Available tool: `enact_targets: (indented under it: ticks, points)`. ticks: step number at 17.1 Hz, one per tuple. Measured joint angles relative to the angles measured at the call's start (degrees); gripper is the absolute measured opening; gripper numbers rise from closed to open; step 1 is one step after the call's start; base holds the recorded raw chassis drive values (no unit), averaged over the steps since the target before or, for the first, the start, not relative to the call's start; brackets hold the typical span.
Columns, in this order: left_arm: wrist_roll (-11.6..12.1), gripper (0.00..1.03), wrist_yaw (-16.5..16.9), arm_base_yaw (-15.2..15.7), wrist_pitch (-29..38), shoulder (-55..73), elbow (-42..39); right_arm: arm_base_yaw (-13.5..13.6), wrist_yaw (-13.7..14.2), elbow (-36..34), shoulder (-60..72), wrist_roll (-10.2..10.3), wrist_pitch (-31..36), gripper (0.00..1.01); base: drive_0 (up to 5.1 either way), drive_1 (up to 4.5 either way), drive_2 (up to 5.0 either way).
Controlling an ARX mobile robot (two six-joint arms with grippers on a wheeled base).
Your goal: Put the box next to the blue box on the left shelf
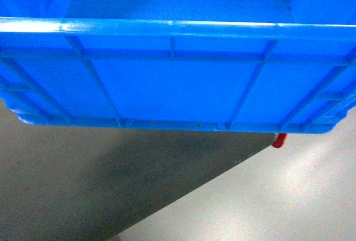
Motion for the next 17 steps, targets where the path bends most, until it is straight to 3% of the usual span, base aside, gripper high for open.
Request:
enact_targets:
  ticks: [17]
  points:
    - [0.0,0.15,0.0,0.0,0.1,0.0,0.0,0.0,0.0,0.0,0.0,0.0,-0.1,0.08,-1.6,-1.57,-1.6]
